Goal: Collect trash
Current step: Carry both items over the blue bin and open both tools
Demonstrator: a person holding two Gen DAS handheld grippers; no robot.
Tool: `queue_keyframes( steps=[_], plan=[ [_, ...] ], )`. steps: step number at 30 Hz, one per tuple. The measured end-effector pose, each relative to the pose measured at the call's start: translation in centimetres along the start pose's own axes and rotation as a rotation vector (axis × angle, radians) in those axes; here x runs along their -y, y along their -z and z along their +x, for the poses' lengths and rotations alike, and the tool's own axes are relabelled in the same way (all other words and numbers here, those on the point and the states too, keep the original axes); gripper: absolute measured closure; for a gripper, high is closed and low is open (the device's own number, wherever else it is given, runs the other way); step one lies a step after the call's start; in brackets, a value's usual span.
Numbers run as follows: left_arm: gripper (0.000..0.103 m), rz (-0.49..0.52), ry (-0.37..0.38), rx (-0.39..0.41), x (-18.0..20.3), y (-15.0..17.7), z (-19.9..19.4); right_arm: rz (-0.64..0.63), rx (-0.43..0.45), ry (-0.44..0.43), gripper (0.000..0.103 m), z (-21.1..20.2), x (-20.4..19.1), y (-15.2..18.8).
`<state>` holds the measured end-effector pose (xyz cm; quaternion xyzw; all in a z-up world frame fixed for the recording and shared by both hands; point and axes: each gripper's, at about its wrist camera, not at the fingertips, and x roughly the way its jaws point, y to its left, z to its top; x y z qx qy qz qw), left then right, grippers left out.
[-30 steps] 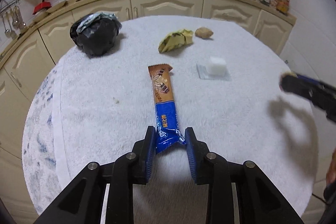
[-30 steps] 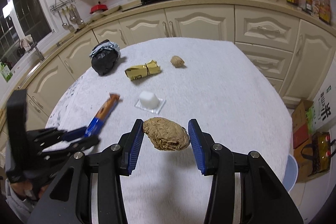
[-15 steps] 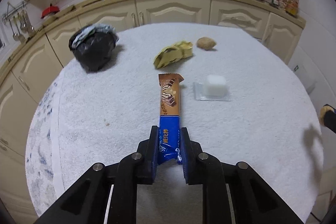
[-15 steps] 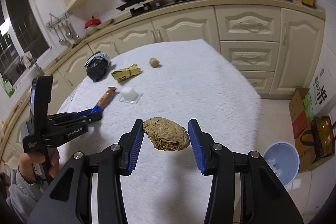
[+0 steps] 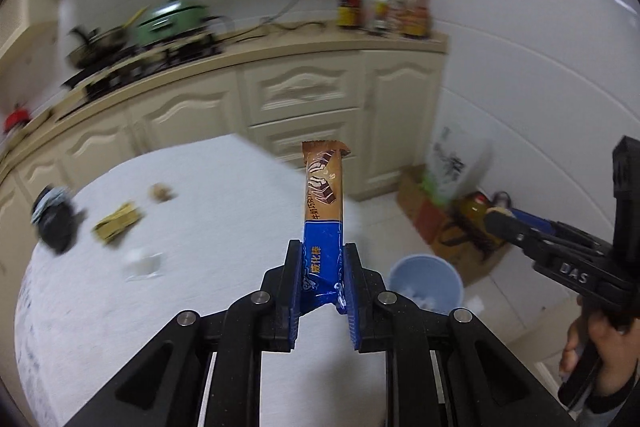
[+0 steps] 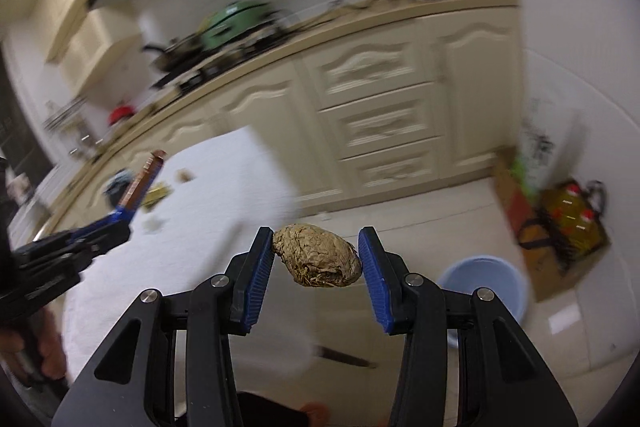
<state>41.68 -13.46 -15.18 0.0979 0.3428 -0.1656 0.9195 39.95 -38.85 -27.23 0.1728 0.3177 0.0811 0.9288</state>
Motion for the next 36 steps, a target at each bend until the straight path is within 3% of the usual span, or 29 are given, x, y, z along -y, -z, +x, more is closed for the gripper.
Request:
queue_keyframes(
  steps=[8,16,24,29,33,36],
  plan=[
    [0.088,0.118,0.144,-0.111,12.0,-2.3,10.4,0.120,0.012,0.183,0.059,-1.5,11.5,1.4],
    [0.088,0.202,0.209,-0.257,20.1,-3.1,21.9,0.250,-0.067,0.281,0.059,2.5,21.6,4.9],
    [0.083,0.227,0.179,-0.315,22.2,-3.8,30.3,0.314,-0.142,0.291,0.059,7.6,26.5,7.0],
    [0.051,0.242,0.147,-0.326,23.2,-4.0,35.2,0.335,-0.166,0.280,0.059,10.2,27.8,7.8],
    [0.050,0.247,0.117,-0.308,23.2,-3.8,36.5,0.337,-0.178,0.267,0.059,12.0,28.0,8.0],
    [0.048,0.235,0.081,-0.280,22.8,-3.7,35.4,0.341,-0.172,0.252,0.058,13.1,27.8,7.5]
  ],
)
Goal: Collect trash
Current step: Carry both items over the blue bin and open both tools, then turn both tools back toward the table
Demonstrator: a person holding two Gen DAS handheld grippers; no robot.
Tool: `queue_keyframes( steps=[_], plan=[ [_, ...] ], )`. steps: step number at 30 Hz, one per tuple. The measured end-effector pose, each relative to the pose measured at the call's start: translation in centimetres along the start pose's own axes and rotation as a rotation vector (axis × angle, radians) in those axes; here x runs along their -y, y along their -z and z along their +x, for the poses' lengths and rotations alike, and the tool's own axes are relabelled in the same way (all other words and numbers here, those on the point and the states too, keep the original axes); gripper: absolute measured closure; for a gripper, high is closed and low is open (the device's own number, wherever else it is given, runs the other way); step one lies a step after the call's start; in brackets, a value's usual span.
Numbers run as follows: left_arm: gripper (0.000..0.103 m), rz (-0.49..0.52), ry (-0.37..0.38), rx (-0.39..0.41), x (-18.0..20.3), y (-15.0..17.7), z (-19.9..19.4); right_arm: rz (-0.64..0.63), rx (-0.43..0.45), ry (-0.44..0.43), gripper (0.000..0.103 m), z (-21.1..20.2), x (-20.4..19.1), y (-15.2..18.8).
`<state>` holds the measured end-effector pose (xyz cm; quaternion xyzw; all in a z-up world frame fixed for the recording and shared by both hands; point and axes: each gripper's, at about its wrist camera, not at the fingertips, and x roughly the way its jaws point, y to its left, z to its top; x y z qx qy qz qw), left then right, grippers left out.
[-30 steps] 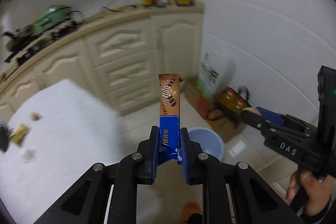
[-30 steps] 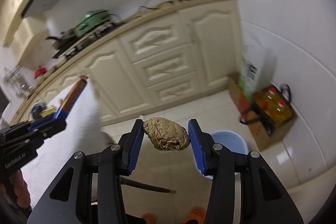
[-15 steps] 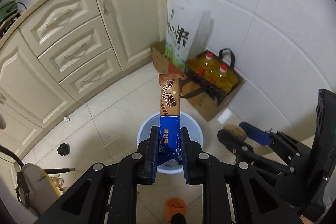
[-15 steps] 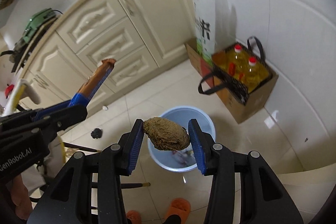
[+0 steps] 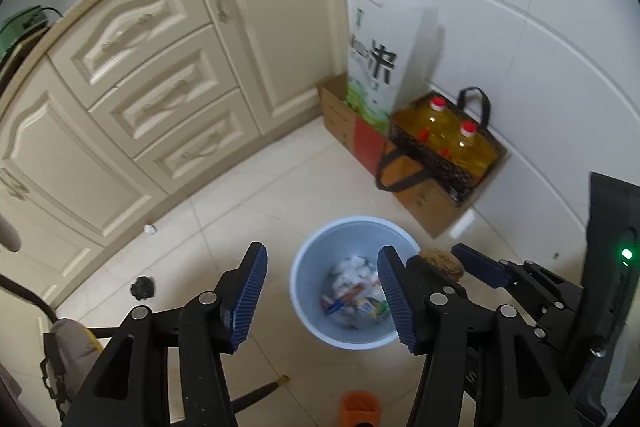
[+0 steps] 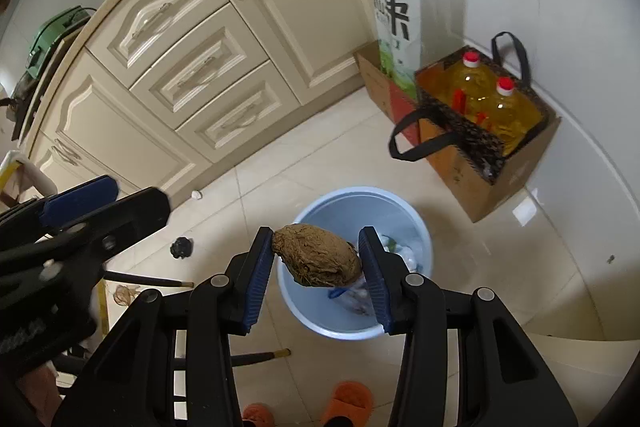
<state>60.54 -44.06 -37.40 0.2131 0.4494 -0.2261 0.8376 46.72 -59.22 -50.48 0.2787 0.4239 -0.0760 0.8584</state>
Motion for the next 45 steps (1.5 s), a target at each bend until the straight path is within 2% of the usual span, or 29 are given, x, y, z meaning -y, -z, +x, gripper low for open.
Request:
queue_keyframes(
  steps=[4,7,8,15,17,19,24,26,30,32,34,38,40,45],
  plan=[
    [0.043,-0.051,-0.006,0.032,-0.6,0.5,-2.5,-0.009,0.009,0.009,0.055,0.2,-1.2,-0.8],
    [0.043,-0.082,-0.010,0.057,-1.2,1.1,-4.8,-0.018,0.025,0.013,0.040,-1.0,-2.1,-1.3],
    [0.043,-0.090,-0.013,0.063,-1.5,1.3,-5.7,-0.022,0.033,0.016,0.040,-1.5,-2.4,-1.3],
    [0.041,-0.133,-0.035,0.141,-2.9,3.8,-14.1,-0.044,0.077,0.023,0.040,-7.5,-4.8,-1.2],
    [0.038,-0.146,-0.042,0.181,-3.4,5.0,-17.6,-0.066,0.099,0.026,0.034,-10.0,-6.2,-1.1],
    [0.036,-0.164,-0.042,0.227,-4.0,6.4,-21.2,-0.094,0.129,0.028,0.025,-12.8,-7.9,-0.8],
    [0.034,-0.208,-0.043,0.327,-6.1,11.2,-29.6,-0.178,0.207,0.010,0.024,-19.7,-13.5,0.3],
    [0.027,-0.229,-0.052,0.378,-7.6,13.7,-33.3,-0.220,0.242,0.006,0.020,-22.3,-16.2,1.1],
    [0.023,-0.267,-0.095,0.455,-11.2,19.8,-39.7,-0.323,0.299,-0.032,0.015,-26.7,-22.7,3.0],
    [0.018,-0.287,-0.121,0.473,-12.9,22.1,-41.6,-0.383,0.310,-0.055,0.013,-27.8,-26.2,4.3],
    [0.017,-0.297,-0.150,0.487,-14.8,24.7,-43.3,-0.437,0.304,-0.082,0.009,-28.3,-29.5,5.3],
    [0.015,-0.328,-0.241,0.486,-20.0,29.9,-45.8,-0.544,0.266,-0.115,0.009,-27.5,-35.9,7.5],
    [0.014,-0.359,-0.277,0.473,-23.2,32.4,-46.3,-0.600,0.238,-0.131,0.009,-26.3,-38.9,8.5],
    [0.014,-0.449,-0.318,0.412,-29.8,36.3,-46.1,-0.717,0.144,-0.172,0.009,-21.9,-45.3,10.9]
  ],
)
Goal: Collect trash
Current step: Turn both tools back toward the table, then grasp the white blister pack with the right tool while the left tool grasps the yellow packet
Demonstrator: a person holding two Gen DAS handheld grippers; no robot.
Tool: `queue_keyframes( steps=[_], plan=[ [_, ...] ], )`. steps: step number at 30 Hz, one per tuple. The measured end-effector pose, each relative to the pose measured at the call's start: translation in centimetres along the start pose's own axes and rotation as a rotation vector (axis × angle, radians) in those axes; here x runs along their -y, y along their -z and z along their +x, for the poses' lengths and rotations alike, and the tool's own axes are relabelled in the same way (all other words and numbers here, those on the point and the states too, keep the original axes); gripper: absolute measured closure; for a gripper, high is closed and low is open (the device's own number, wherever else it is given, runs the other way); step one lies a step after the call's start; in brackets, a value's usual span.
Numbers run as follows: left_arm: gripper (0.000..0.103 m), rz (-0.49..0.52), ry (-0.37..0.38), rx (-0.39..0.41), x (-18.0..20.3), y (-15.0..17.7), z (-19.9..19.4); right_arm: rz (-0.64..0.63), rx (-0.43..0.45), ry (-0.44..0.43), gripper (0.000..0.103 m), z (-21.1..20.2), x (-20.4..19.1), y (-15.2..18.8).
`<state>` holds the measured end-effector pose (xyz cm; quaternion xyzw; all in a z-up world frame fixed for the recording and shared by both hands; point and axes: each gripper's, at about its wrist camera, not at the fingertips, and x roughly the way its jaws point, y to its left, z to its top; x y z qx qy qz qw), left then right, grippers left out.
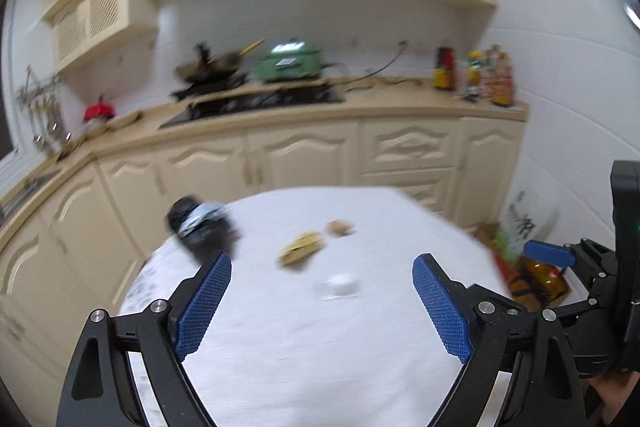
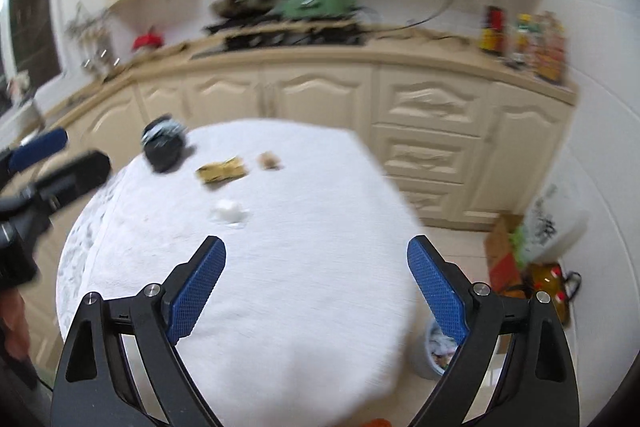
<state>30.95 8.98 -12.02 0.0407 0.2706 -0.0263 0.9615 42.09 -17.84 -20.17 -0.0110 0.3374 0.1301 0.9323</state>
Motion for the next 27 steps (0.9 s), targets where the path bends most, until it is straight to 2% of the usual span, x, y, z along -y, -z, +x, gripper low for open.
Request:
queue_keyframes(
  steps=[3,6,12,15,16,20,21,22,23,24,27],
  plan=[
    [0.014,-0.018,-0.037,-0.053,-4.6,1.0,1.0,-0.047,-0.060,-0.039,0.009,4.0,-2.9,-0.4],
    [0.014,-0.031,-0.044,-0.106,-7.4,1.6,2.0,-0.092,-0.118,-0.053,0.009,7.8,-5.2,-0.8],
    [0.014,-0.021,-0.019,-0.204,-9.1,0.7,5.7,-0.148,-0.205,-0.098,0.012,13.9,-7.7,-1.6],
    [0.014,-0.016,-0.011,-0.237,-8.9,-2.5,10.3,-0.133,-0.229,-0.111,0.020,16.4,-7.5,-1.8],
    [0.014,-0.011,-0.006,-0.251,-8.9,-2.6,11.0,-0.123,-0.233,-0.115,0.023,16.8,-7.4,-1.8],
    [0.014,0.006,0.011,-0.286,-8.1,-5.3,16.3,-0.119,-0.257,-0.149,0.048,18.4,-7.0,-1.9],
    [0.014,0.007,0.018,-0.294,-7.5,-5.6,17.8,-0.130,-0.257,-0.153,0.049,18.7,-7.1,-1.8],
    [0.014,0.009,0.031,-0.301,-7.1,-5.8,18.8,-0.142,-0.243,-0.158,0.054,18.7,-7.1,-1.9],
    [0.014,0.010,0.051,-0.310,-6.6,-6.1,20.0,-0.146,-0.237,-0.167,0.069,18.8,-7.1,-2.0],
    [0.014,0.008,0.061,-0.317,-6.0,-6.2,20.7,-0.144,-0.232,-0.188,0.074,18.8,-7.0,-2.1],
    [0.014,0.007,0.089,-0.341,-5.1,-7.0,23.8,-0.150,-0.217,-0.165,0.074,18.9,-6.4,-2.5]
  ],
)
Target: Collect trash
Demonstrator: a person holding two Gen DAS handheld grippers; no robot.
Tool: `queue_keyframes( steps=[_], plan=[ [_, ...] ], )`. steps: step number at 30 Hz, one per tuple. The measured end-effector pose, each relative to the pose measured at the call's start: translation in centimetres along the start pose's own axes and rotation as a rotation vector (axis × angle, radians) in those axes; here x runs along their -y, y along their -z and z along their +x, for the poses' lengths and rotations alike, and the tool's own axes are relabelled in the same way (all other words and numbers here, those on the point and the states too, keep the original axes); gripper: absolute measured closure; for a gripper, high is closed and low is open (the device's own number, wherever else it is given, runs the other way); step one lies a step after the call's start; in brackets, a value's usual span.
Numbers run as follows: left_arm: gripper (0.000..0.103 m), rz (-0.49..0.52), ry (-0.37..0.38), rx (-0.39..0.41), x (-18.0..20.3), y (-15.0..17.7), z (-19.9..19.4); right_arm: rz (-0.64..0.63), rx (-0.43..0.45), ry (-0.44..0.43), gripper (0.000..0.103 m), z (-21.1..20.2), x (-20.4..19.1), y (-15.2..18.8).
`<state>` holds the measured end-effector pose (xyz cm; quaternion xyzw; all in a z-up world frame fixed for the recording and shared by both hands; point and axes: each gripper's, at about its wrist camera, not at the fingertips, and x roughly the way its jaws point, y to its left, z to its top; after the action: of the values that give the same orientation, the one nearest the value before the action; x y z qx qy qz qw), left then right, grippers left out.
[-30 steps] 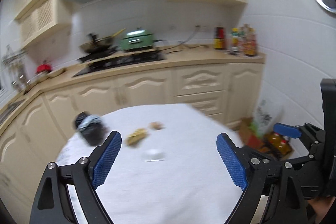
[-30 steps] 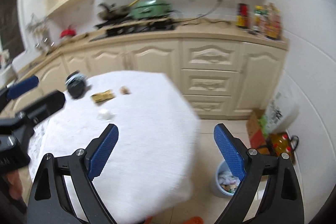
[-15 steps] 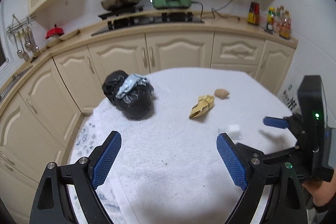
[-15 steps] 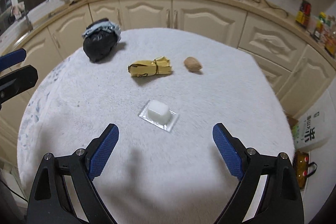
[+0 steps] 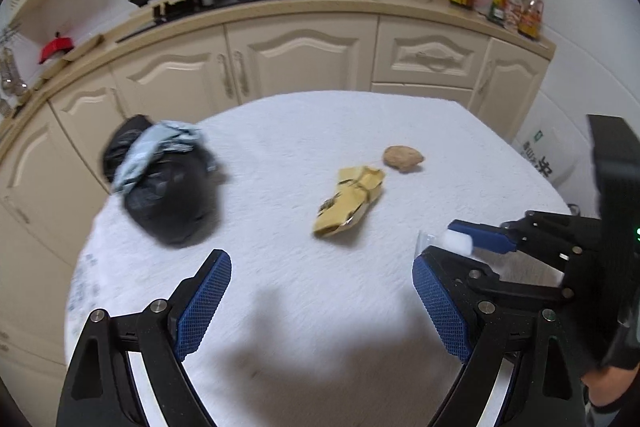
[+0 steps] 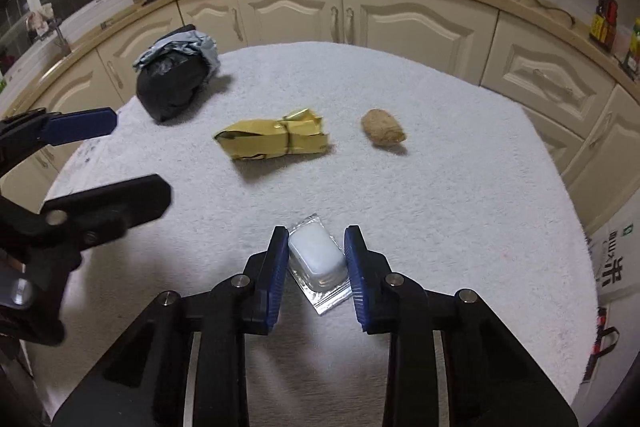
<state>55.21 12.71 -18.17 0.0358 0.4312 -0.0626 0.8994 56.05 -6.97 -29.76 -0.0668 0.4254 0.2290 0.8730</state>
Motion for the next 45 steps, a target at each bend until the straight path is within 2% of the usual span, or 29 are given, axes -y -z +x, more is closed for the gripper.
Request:
queue_keyframes(
  steps=[5,10,11,13,14,17,20,25,29,36,39,42,45],
  plan=[
    [0.017,0.014,-0.060,-0.018,0.9,-2.7,4.9,0.063,0.020,0.019,0.074,-0.5,2.8,0.1],
    [0.044,0.004,-0.061,-0.077,0.4,-3.7,9.0,0.106,0.030,-0.003,0.075,-0.9,4.4,0.7],
    [0.048,0.001,-0.050,-0.059,0.3,-3.8,9.1,0.113,0.033,-0.008,0.075,-0.9,4.6,0.7],
    [0.080,0.024,-0.033,-0.058,0.5,-4.3,9.3,0.120,0.038,-0.011,0.075,-1.1,4.6,1.0],
    [0.083,0.042,-0.028,-0.059,0.6,-4.5,9.2,0.124,0.039,-0.014,0.075,-1.1,4.6,1.1],
    [0.086,0.086,-0.052,-0.048,1.7,-3.8,8.5,0.136,0.046,-0.022,0.075,-1.6,4.7,1.4],
    [0.087,0.092,-0.041,-0.045,2.3,-3.3,7.6,0.146,0.055,-0.037,0.075,-2.4,4.6,2.0],
    [0.088,0.096,-0.032,-0.009,3.3,-1.7,4.6,0.151,0.069,-0.043,0.081,-4.6,4.7,3.6],
    [0.090,0.104,-0.024,0.021,4.6,0.0,1.9,0.147,0.068,-0.040,0.081,-6.2,4.5,5.4],
    [0.091,0.098,0.017,-0.010,7.1,6.6,-2.0,0.164,0.081,-0.047,0.081,-8.7,4.5,8.9],
    [0.088,0.094,0.016,-0.026,7.5,8.2,-2.4,0.160,0.080,-0.043,0.081,-9.3,4.2,10.2],
    [0.088,0.062,0.023,-0.045,7.5,8.2,-2.2,0.157,0.070,-0.044,0.081,-8.9,4.1,10.8],
    [0.078,0.053,0.012,-0.048,7.7,7.9,-1.9,0.166,0.082,-0.051,0.080,-8.9,4.2,11.2]
  ],
)
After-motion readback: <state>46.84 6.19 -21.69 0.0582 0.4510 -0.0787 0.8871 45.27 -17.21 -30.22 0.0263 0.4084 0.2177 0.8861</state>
